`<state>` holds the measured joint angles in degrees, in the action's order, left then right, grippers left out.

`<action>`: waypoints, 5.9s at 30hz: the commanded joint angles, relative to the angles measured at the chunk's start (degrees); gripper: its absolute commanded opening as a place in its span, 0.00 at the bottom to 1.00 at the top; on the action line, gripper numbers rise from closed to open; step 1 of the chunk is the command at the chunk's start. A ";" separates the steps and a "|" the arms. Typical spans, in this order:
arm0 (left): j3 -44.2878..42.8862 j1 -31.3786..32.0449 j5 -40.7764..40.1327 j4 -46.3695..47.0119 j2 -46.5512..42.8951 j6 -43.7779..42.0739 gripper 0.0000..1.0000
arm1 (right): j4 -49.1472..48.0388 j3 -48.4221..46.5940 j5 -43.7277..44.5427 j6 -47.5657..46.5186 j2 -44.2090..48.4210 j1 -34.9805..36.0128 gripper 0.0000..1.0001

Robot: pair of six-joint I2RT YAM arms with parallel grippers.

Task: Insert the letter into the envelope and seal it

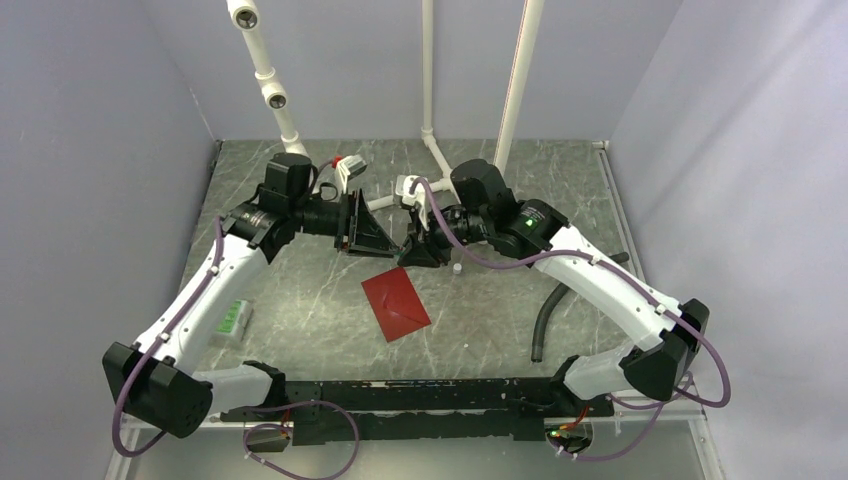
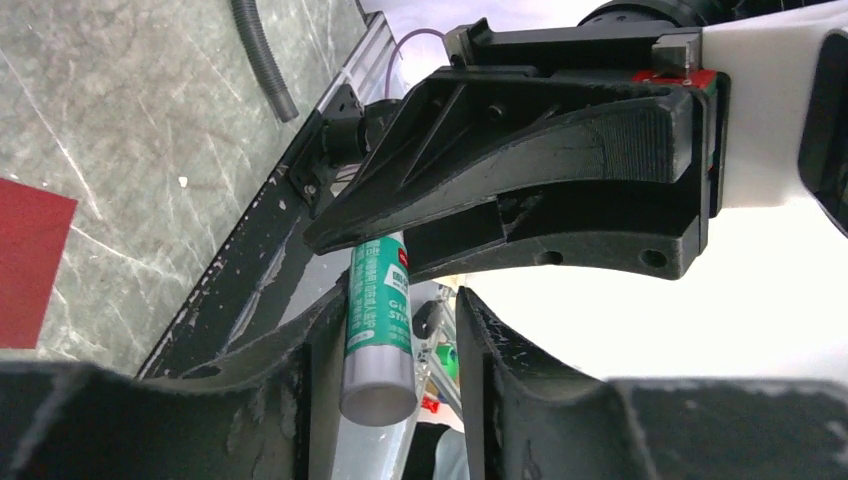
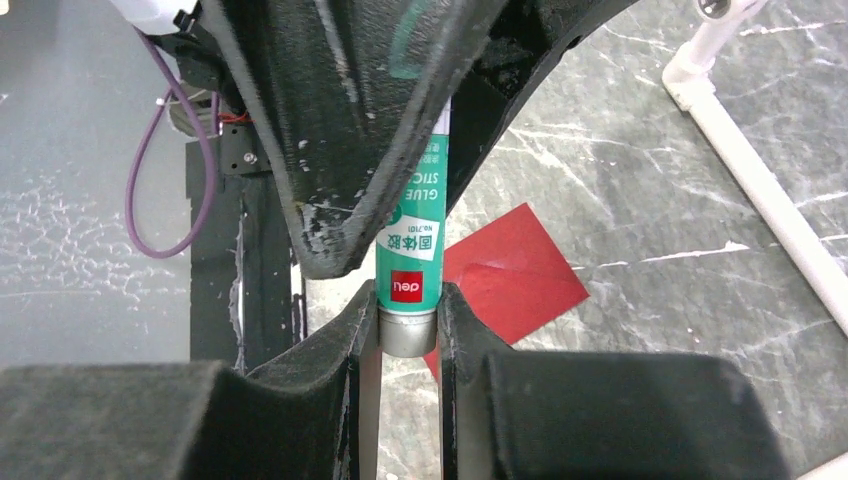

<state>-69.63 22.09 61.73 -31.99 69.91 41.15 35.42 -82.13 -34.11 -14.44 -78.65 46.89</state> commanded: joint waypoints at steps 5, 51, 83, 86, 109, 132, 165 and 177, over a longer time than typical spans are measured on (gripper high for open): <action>1.25 -0.20 4.42 3.92 0.24 2.34 0.26 | 1.67 -1.58 -4.45 -2.84 -0.71 -0.11 0.00; -4.48 -0.47 -53.76 -20.77 -3.31 -1.50 0.02 | 1.21 6.64 44.22 34.54 -30.12 -11.39 0.37; -2.81 -0.47 -51.24 -18.62 -4.04 -0.02 0.02 | 3.79 3.75 38.57 33.16 -29.35 -12.81 0.07; -2.53 -0.47 -49.69 -17.33 -4.53 -0.32 0.02 | 2.02 4.67 36.35 32.13 -25.09 -12.73 0.00; 3.35 -0.43 -2.77 28.55 -8.20 5.74 0.03 | -36.87 16.74 -25.37 28.30 13.55 -12.70 0.00; 4.84 -0.47 -5.49 22.82 -10.17 0.27 0.03 | -38.50 13.42 -15.99 28.70 11.95 -12.77 0.00; 9.08 -0.47 -4.25 52.68 -12.69 14.92 0.02 | -58.66 14.93 -22.07 53.51 7.48 -10.54 0.00; 7.66 -0.44 -0.32 54.61 -9.53 12.45 0.02 | -62.51 10.96 -20.21 68.89 1.86 -7.06 0.00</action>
<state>-60.12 20.10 58.89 19.16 58.52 55.24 -25.26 -68.53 -53.01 48.58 -73.91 35.99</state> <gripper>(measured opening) 0.265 0.215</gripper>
